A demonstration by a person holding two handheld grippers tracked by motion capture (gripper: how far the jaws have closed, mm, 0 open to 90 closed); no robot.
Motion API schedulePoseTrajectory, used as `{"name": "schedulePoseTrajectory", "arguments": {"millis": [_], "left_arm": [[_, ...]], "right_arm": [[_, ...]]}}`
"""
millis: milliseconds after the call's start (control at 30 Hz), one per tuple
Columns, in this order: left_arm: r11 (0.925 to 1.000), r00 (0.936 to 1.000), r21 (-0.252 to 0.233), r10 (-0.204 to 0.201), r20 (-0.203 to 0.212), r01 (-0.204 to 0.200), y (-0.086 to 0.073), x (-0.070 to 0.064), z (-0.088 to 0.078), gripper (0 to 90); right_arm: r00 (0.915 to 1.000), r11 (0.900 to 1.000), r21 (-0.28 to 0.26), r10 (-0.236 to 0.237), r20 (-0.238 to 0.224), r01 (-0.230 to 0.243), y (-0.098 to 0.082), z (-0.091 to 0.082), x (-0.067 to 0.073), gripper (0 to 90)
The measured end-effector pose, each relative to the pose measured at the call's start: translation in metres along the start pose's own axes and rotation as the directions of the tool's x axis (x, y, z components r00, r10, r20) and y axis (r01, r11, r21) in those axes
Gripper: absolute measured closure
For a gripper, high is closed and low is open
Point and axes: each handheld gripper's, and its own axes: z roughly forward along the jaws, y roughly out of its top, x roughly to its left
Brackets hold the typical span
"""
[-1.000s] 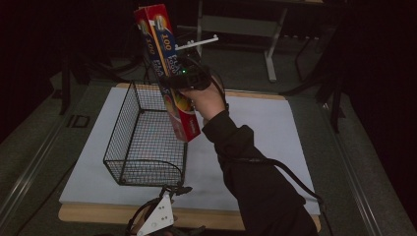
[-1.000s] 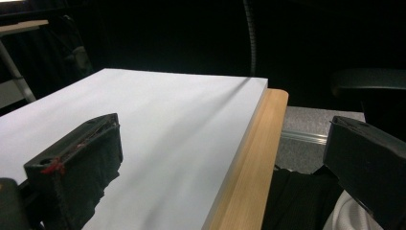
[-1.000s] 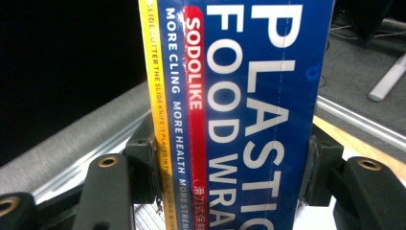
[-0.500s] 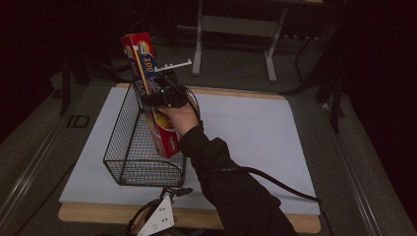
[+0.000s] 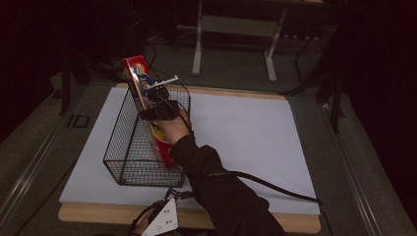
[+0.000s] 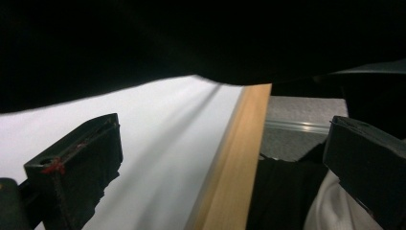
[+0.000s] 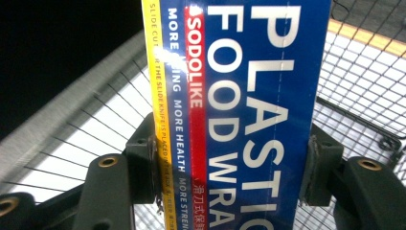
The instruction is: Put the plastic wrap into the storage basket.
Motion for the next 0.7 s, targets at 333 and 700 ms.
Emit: {"name": "schedulePoseTrajectory", "arguments": {"millis": [333, 700], "left_arm": [[1.0, 0.9999, 0.005, 0.004, -0.015, -0.004, 0.0, 0.001, -0.002, 0.2], [1.0, 0.9999, 0.004, 0.005, -0.016, -0.005, 0.0, 0.0, -0.003, 0.2]], "right_arm": [[0.9984, 0.998, 0.064, -0.024, 0.052, 0.021, -0.01, 0.021, -0.004, 38.8], [0.9967, 0.995, 0.1, 0.005, 0.081, -0.013, -0.008, 0.04, -0.012, 38.7]]}}
